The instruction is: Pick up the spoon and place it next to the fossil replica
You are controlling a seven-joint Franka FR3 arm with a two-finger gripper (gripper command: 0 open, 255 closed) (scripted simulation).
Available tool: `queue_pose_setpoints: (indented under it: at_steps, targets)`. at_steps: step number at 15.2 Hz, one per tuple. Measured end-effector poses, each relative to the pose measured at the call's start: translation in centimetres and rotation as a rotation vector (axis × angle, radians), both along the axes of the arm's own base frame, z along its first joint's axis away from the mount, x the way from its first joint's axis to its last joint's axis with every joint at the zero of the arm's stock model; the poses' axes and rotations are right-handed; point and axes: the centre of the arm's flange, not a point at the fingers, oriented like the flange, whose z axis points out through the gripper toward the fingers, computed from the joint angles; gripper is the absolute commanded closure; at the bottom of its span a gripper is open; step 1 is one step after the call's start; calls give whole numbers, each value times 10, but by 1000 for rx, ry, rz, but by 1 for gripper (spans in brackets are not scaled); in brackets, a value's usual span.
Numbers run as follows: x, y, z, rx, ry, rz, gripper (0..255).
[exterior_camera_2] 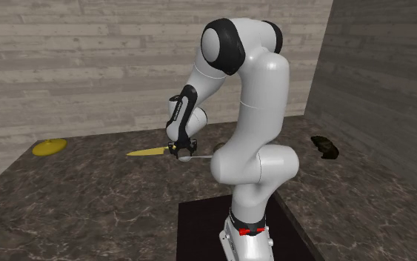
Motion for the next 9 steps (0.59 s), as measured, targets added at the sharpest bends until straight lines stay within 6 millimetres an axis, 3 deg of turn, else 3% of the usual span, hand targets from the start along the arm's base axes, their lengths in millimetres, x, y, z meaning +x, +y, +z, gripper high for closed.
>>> queue_pose_setpoints:
  at_steps: [9]
  targets:
    - [0,0,2,0,0,0,255]
